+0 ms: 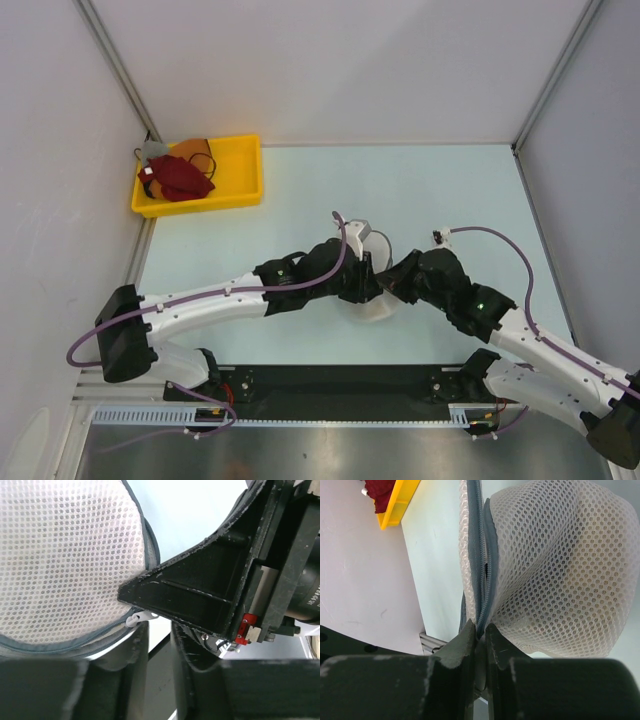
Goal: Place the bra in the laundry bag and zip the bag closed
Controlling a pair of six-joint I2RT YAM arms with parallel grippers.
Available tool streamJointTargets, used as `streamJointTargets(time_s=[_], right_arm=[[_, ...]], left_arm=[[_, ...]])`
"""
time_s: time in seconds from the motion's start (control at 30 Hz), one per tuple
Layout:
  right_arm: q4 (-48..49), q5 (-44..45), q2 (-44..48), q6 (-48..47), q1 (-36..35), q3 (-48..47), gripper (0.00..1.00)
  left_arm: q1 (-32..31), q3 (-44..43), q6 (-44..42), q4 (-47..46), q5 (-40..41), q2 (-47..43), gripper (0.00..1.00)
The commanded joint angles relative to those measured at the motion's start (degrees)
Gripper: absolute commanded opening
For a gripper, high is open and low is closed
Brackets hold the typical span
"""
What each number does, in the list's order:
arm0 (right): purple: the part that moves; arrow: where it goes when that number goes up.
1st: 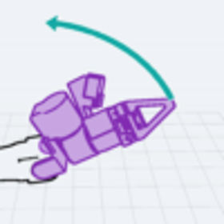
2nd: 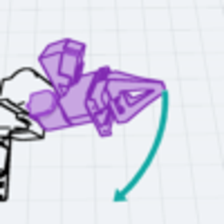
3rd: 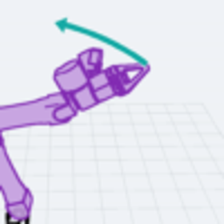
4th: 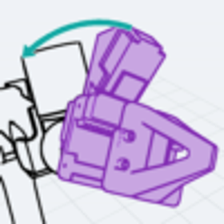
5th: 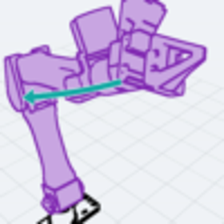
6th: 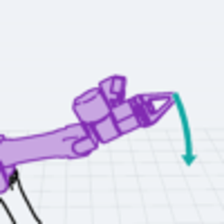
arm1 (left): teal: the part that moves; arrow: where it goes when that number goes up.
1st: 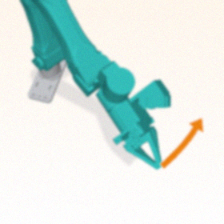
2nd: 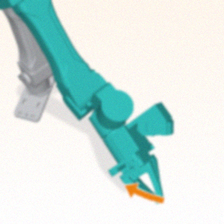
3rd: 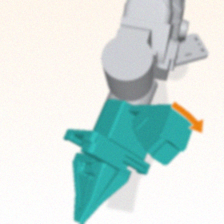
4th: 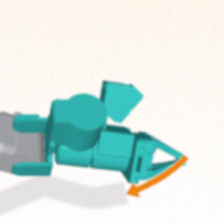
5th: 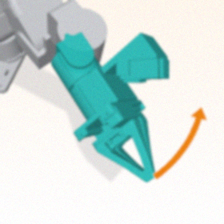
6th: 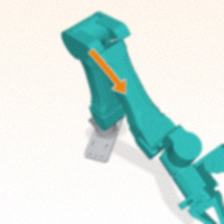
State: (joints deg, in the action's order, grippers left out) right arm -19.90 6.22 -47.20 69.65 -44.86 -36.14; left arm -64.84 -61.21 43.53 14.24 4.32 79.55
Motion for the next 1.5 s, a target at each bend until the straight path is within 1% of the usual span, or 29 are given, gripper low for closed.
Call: streamJointTargets(time_s=[0.0, 0.03, 0.07, 0.13, 0.17, 0.23, 0.47, 0.53, 0.6, 0.63, 0.67, 0.7, 0.73, 0.8, 0.83, 0.9, 0.93, 0.97, 1.0, 1.03, 1.07, 1.13, 1.23, 1.37, 1.47], right_arm=[[0.74, 1.78, 0.18, -0.39, -1.02, -2.71, 0.12], [0.65, 1.87, 0.35, -0.3, -1.1, -2.62, 0.12], [0.74, 2.04, 0.53, -0.3, -1.11, -2.62, 0.12], [0.57, 2.39, 1.14, -0.3, -1.19, -2.62, 0.12], [0.39, 2.66, 1.32, -0.39, -1.19, -2.71, 0.12], [0.39, 2.57, 1.41, -0.48, -1.19, -2.79, 0.11], [-0.31, 3.36, 2.37, -2.06, -1.19, -2.62, 0.09], [-0.4, 3.36, 2.64, -2.15, -1.19, -2.36, 0.09], [-0.05, 3.36, 3.25, -1.97, -1.19, -2.36, 0.09], [0.04, 3.1, 3.25, -1.88, -1.19, -2.36, 0.09], [0.99, 2.84, 3.25, -2.06, -1.19, -2.18, 0.08], [1.61, 2.66, 3.25, -2.41, -1.19, -1.92, 0.08], [2.14, 1.96, 3.17, -3.45, -1.19, -1.74, 0.08], [5.64, 0.73, 3.95, -5.74, -1.11, -0.78, 0.08], [7.4, -0.06, 4.31, -6.88, -1.11, 1.14, 0.08], [13.98, -0.85, 5.53, -11.09, -1.11, 3.34, 0.07], [17.23, -1.73, 6.76, -13.72, -1.28, 6.05, 0.07], [23.44, -1.56, 7.29, -18.53, -1.54, 7.21, 0.05], [27.25, -1.91, 7.99, -21.63, -1.72, 9.14, 0.03], [34.68, -1.74, 10.26, -25.14, -2.5, 11.16, 0.05], [35.62, 0.09, 11.16, -26.91, -2.69, 14.05, 0.04], [34.33, 2.47, 11.87, -27.46, -1.47, 13.91, 0.02], [33.26, -1.2, 10.73, -27.81, -0.23, 11.27, 0.01], [34.84, -1.38, 10.11, -28.34, -0.49, 10.83, 0.01], [36.86, -2.0, 9.76, -28.25, -0.67, 11.79, 0.01]], left_arm=[[1.2, -2.16, 0.51, -1.32, 1.05, 0.25, 0.25], [1.38, -2.16, 0.51, -1.23, 0.78, 0.34, 0.23], [1.64, -2.07, 0.51, -1.14, 0.61, 0.43, 0.18], [1.82, -1.98, 0.42, -0.88, 0.6, 0.52, 0.13], [1.91, -1.98, 0.42, -0.79, 0.61, 0.35, 0.08], [2.08, -1.9, 0.42, -0.53, 0.61, 0.43, 0.01], [2.52, -0.49, -1.86, 1.66, 1.57, -1.76, 0.0], [3.05, 1.61, -2.65, 0.53, -0.35, -3.95, 0.0], [3.14, 4.94, -3.45, -3.5, -3.95, -7.28, 0.0], [3.14, 6.44, -3.54, -6.13, -7.36, -8.52, 0.0], [3.14, 7.85, -2.58, -10.59, -10.44, -9.66, 0.06], [3.14, 10.04, -1.61, -12.29, -11.43, -10.46, 0.13], [3.23, 10.67, -0.65, -13.44, -12.04, -11.51, 0.25], [3.23, 10.94, 1.38, -14.06, -13.1, -11.43, 0.39], [3.14, 10.76, 1.73, -13.98, -13.19, -10.91, 0.5], [3.14, 10.93, 3.66, -14.06, -12.93, -10.73, 0.54], [3.23, 11.28, 4.54, -15.89, -12.93, -10.73, 0.59], [3.23, 11.81, 6.81, -17.65, -13.02, -10.73, 0.59], [3.31, 12.95, 7.79, -18.36, -13.02, -10.9, 0.59], [3.32, 13.65, 9.02, -18.98, -12.76, -11.25, 0.57], [3.32, 14.44, 11.47, -21.07, -12.49, -12.21, 0.56], [3.32, 17.26, 12.89, -22.93, -11.18, -13.27, 0.53], [3.4, 17.79, 15.7, -19.79, -7.67, -14.07, 0.46], [3.49, 17.18, 20.35, -16.88, -5.2, -12.84, 0.48], [4.02, 15.25, 20.99, -16.0, -5.46, -10.82, 0.5]])
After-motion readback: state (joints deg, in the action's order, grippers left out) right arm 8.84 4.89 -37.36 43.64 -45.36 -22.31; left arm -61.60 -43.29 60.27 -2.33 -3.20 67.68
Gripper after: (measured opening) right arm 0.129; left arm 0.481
